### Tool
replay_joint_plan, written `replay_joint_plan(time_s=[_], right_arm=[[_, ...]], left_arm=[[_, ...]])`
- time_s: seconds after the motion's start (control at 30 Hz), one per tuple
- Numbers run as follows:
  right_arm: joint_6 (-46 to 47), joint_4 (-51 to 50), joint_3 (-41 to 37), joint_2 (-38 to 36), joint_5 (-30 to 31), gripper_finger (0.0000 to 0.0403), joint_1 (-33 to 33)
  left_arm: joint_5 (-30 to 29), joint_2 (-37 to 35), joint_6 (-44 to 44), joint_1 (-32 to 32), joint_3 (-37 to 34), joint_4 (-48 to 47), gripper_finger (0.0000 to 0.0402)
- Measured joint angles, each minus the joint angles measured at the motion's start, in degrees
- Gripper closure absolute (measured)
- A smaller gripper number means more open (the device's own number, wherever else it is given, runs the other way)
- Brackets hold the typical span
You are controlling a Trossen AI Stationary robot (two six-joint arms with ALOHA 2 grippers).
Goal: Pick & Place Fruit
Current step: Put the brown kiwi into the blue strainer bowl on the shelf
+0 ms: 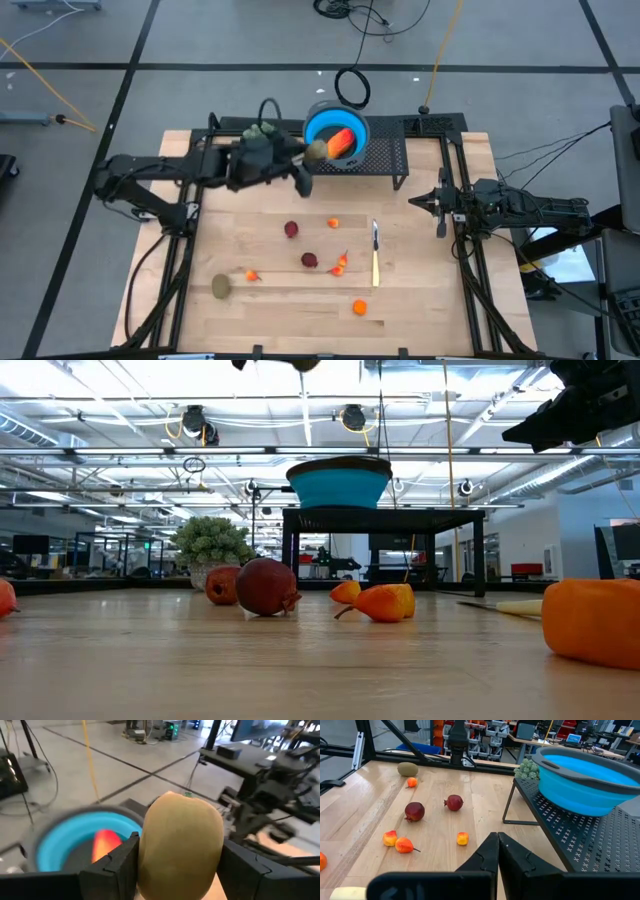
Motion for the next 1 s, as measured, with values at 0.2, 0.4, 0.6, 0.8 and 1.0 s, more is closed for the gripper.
replay_joint_plan(time_s=[0.2, 0.4, 0.6, 0.8, 1.0], right_arm=[[0.0, -0.01, 0.0, 0.0, 0.0, 0.0403, 0.0], [0.02, -0.05, 0.0, -0.01, 0.02, 0.0403, 0.01], [0.63, -0.05, 0.0, -0.01, 0.02, 0.0403, -0.02], [0.66, -0.06, 0.0, 0.0, 0.04, 0.0403, 0.0], [0.68, -0.08, 0.0, -0.02, 0.02, 0.0403, -0.02]], left_arm=[[8.0, 0.68, 5.63, 9.14, 0.03, 2.1, 0.0183], [15.87, 3.22, 9.59, 15.72, 0.02, 4.24, 0.0183], [17.87, 8.06, 14.2, 19.03, 2.35, 6.16, 0.0183], [20.68, 14.41, 18.32, 21.13, 7.53, 6.07, 0.0183], [20.77, 21.04, 21.25, 22.3, 13.41, 6.1, 0.0183]])
